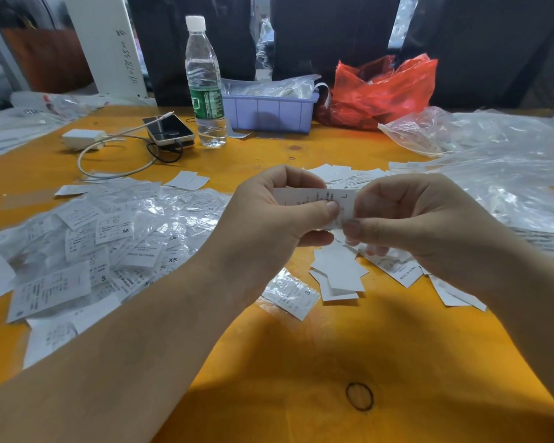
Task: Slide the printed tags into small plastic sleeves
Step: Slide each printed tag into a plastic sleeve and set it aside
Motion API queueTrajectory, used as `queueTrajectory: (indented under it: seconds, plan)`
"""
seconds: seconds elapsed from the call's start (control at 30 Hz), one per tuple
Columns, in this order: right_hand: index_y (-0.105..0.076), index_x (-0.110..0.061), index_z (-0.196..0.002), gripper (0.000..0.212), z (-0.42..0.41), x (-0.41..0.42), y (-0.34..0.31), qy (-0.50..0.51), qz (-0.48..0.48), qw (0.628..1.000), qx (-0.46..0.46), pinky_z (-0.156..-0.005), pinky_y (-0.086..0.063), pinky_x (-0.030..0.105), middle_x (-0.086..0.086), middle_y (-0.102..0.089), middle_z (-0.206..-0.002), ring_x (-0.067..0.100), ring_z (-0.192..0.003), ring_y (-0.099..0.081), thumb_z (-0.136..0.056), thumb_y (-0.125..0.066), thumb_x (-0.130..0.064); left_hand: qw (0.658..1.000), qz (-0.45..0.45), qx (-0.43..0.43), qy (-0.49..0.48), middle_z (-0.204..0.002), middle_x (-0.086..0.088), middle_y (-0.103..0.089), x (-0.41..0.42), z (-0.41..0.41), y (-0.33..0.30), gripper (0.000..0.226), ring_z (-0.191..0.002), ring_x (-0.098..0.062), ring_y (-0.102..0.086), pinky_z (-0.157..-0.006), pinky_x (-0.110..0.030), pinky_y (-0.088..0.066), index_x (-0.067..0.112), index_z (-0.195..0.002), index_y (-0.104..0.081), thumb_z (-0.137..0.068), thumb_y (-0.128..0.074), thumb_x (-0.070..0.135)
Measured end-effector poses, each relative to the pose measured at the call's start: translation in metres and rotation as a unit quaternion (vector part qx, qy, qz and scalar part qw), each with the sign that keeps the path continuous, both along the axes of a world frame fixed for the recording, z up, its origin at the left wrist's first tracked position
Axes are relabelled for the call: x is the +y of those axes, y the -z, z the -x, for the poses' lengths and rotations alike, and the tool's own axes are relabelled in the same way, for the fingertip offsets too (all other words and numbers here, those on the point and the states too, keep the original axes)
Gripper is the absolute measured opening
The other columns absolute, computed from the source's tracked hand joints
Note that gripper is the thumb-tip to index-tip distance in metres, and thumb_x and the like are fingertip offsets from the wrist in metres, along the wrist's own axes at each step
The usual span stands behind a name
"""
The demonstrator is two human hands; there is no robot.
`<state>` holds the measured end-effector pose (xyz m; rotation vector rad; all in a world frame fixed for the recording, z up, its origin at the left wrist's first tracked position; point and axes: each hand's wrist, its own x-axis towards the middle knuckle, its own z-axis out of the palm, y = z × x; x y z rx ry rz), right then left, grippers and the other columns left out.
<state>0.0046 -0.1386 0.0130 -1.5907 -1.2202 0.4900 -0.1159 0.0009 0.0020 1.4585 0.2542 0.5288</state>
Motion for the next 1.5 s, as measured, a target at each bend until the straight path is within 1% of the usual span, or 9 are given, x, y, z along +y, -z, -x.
queueTrajectory:
  seconds: [0.17,0.27,0.43,0.53,0.7,0.8,0.97,1.2,1.5]
  plan:
    - [-0.070,-0.011,-0.078,0.016,-0.0010,-0.0001,0.0012,-0.002,-0.017,1.000,0.010,-0.053,-0.049,0.018,-0.003,-0.071,-0.066,0.006,-0.057,-0.062,-0.064,-0.074,-0.017,1.000,0.017,0.010,0.014,-0.099,-0.017,-0.062,0.0002,-0.0010,0.0010,0.013,-0.079,-0.025,-0.070,-0.059,-0.025,-0.057,0.012,-0.086,-0.063,-0.082,-0.070,0.003]
    - [-0.070,-0.002,-0.084,0.023,-0.0012,0.0006,0.0021,-0.003,-0.023,1.000,0.007,-0.052,-0.047,0.014,-0.004,-0.072,-0.068,0.005,-0.057,-0.063,-0.065,-0.073,-0.014,0.999,0.032,0.019,0.034,-0.093,-0.014,-0.063,0.0006,-0.0023,0.0017,0.008,-0.075,-0.022,-0.068,-0.058,-0.027,-0.057,0.011,-0.088,-0.063,-0.085,-0.068,0.006]
    - [-0.071,-0.006,-0.084,0.022,-0.0015,0.0004,0.0023,0.008,-0.033,0.999,-0.013,-0.053,-0.051,0.017,-0.003,-0.072,-0.068,0.005,-0.057,-0.062,-0.067,-0.073,-0.021,0.999,-0.005,0.019,0.043,-0.088,-0.009,-0.067,0.0025,-0.0027,0.0023,0.032,-0.074,-0.023,-0.070,-0.062,-0.030,-0.058,0.012,-0.093,-0.064,-0.065,-0.081,0.016]
    - [-0.070,-0.005,-0.082,0.025,-0.0013,0.0005,0.0020,0.010,-0.029,0.999,-0.010,-0.053,-0.051,0.017,0.001,-0.071,-0.069,0.006,-0.057,-0.062,-0.068,-0.073,-0.025,0.999,-0.044,0.020,0.024,-0.094,-0.015,-0.064,0.0014,-0.0021,0.0023,0.035,-0.074,-0.023,-0.068,-0.062,-0.028,-0.058,0.015,-0.090,-0.065,-0.059,-0.082,0.017]
    - [-0.073,-0.009,-0.085,0.031,-0.0038,-0.0003,0.0005,0.018,-0.005,1.000,-0.017,-0.059,-0.053,0.021,0.005,-0.072,-0.073,0.014,-0.064,-0.064,-0.067,-0.070,-0.034,0.999,-0.039,0.002,-0.002,-0.088,-0.011,-0.068,0.0027,-0.0005,-0.0002,0.024,-0.066,-0.019,-0.068,-0.058,-0.025,-0.057,0.015,-0.089,-0.064,-0.074,-0.078,0.002]
    - [-0.074,-0.010,-0.082,0.028,-0.0072,-0.0020,-0.0010,0.029,-0.001,1.000,0.003,-0.063,-0.055,0.027,0.008,-0.072,-0.073,0.024,-0.068,-0.062,-0.068,-0.069,-0.034,1.000,-0.025,-0.006,-0.012,-0.086,-0.009,-0.068,0.0054,-0.0008,-0.0011,0.023,-0.067,-0.019,-0.068,-0.058,-0.024,-0.056,0.015,-0.089,-0.064,-0.076,-0.076,0.001]
    - [-0.069,-0.003,-0.077,0.036,-0.0074,-0.0029,-0.0028,0.057,-0.017,0.998,-0.006,-0.066,-0.055,0.037,0.005,-0.067,-0.063,0.022,-0.063,-0.061,-0.064,-0.072,-0.036,1.000,-0.003,-0.016,-0.010,-0.078,-0.002,-0.070,0.0068,-0.0012,-0.0015,0.017,-0.070,-0.021,-0.070,-0.058,-0.028,-0.059,0.015,-0.088,-0.064,-0.079,-0.074,0.004]
    - [-0.059,-0.009,-0.064,0.032,-0.0060,-0.0025,-0.0036,0.073,-0.025,0.997,0.006,-0.058,-0.052,0.027,-0.005,-0.055,-0.049,0.011,-0.053,-0.056,-0.060,-0.076,-0.036,1.000,0.007,-0.012,0.011,-0.073,-0.001,-0.071,0.0065,-0.0010,-0.0030,0.013,-0.066,-0.020,-0.068,-0.056,-0.028,-0.059,0.014,-0.090,-0.065,-0.083,-0.070,0.004]
    - [-0.062,-0.012,-0.060,0.028,-0.0055,-0.0014,-0.0028,0.037,-0.011,0.997,0.067,-0.054,-0.050,0.020,0.001,-0.058,-0.052,0.012,-0.052,-0.056,-0.055,-0.077,-0.035,0.999,0.025,-0.035,-0.004,-0.067,0.003,-0.069,0.0085,-0.0024,-0.0038,0.008,-0.065,-0.018,-0.068,-0.057,-0.029,-0.059,0.014,-0.087,-0.066,-0.088,-0.066,0.007]
